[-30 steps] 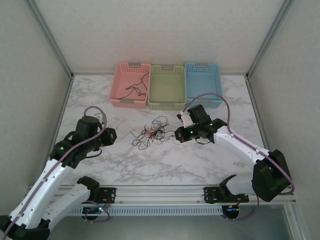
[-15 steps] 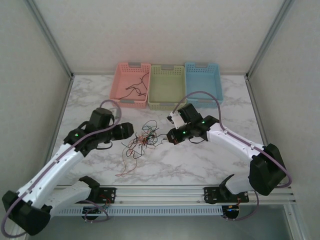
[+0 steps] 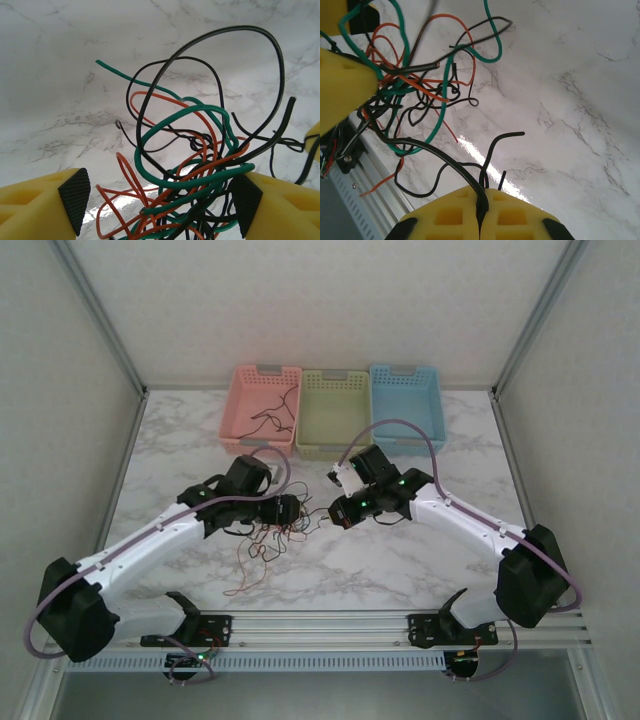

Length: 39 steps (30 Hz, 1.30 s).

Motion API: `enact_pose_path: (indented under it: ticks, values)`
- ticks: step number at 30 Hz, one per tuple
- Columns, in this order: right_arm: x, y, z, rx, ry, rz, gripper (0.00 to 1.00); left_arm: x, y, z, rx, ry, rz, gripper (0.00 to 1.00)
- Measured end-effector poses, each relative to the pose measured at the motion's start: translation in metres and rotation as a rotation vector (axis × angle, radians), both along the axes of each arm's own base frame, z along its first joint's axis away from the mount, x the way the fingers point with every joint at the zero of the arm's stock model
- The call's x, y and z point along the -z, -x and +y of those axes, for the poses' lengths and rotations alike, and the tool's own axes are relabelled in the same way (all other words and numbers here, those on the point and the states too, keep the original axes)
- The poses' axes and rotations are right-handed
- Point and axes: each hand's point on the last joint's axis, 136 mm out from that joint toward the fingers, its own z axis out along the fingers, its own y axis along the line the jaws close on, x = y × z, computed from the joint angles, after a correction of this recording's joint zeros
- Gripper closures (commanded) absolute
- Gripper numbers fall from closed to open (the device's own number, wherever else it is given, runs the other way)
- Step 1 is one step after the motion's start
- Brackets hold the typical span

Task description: Untangle the cables

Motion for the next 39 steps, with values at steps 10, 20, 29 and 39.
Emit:
enact_pose_path:
  ticks: [10,20,29,39]
  values:
    - [-0.012,-0.006,0.003,0.006,-0.011,-0.028,1.0,0.002,0.007,-0.021,0.071,0.044,0.013,0.3]
    - [-0.022,-0.015,0.01,0.011,-0.024,-0.049,1.0,0.014,0.005,-0.028,0.081,0.059,0.034,0.38]
    - [-0.031,-0.023,0.017,0.016,-0.044,-0.071,1.0,0.017,0.007,-0.028,0.072,0.066,0.049,1.0]
    - [-0.034,-0.031,0.014,0.065,-0.04,-0.081,0.5,0.008,0.005,-0.017,0.023,0.066,-0.005,1.0]
